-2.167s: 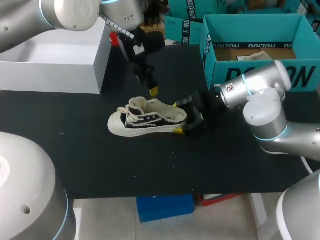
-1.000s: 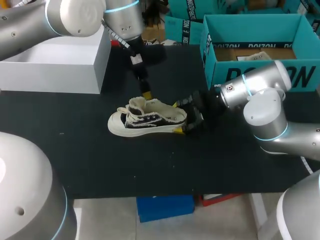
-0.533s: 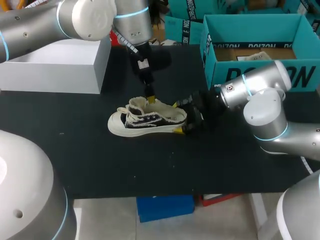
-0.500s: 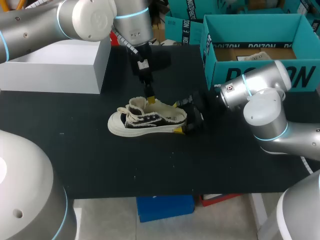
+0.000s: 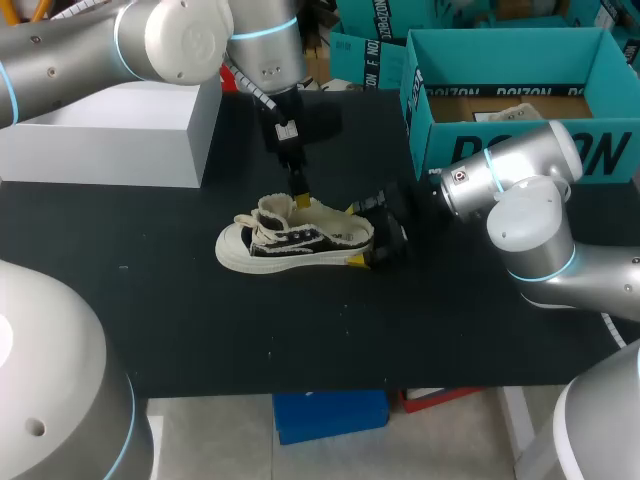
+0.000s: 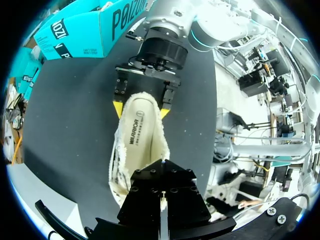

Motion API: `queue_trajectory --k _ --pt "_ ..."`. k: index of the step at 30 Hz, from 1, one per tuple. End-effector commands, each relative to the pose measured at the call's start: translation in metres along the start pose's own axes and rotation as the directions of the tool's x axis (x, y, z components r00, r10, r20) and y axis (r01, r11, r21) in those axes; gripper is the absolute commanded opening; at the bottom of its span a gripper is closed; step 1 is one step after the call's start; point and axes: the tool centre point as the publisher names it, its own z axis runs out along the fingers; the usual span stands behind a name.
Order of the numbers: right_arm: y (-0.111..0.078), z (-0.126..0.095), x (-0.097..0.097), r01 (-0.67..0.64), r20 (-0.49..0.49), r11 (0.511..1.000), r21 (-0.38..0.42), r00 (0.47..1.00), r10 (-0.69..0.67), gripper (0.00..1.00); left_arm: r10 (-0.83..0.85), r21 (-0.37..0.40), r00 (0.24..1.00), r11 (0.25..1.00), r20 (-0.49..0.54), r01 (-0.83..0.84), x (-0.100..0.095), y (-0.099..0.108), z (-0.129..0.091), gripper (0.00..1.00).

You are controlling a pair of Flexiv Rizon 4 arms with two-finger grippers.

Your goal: Take the shoe out of the shoebox, open the shoe tongue, remove and reinsert the insole, then place the shoe into the shoebox

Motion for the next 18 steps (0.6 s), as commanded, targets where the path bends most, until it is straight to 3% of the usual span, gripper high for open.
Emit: queue_trajectory --k 1,8,18 --pt "-0.003 0.006 -0.001 -0.001 0.0 1.0 0.003 1.0 0.001 0.0 0.02 -0.021 0.999 1.0 -0.025 -0.02 -0.003 -0.002 0.012 0.0" --pt "-0.003 0.006 -0.001 -0.001 0.0 1.0 0.003 1.0 0.001 0.0 0.04 -0.051 0.994 0.998 -0.101 -0.045 -0.017 0.004 0.037 0.0" --pt "-0.003 0.006 -0.001 -0.001 0.0 1.0 0.003 1.0 0.001 0.0 0.047 -0.073 0.994 0.996 -0.102 -0.055 -0.022 0.002 0.041 0.0"
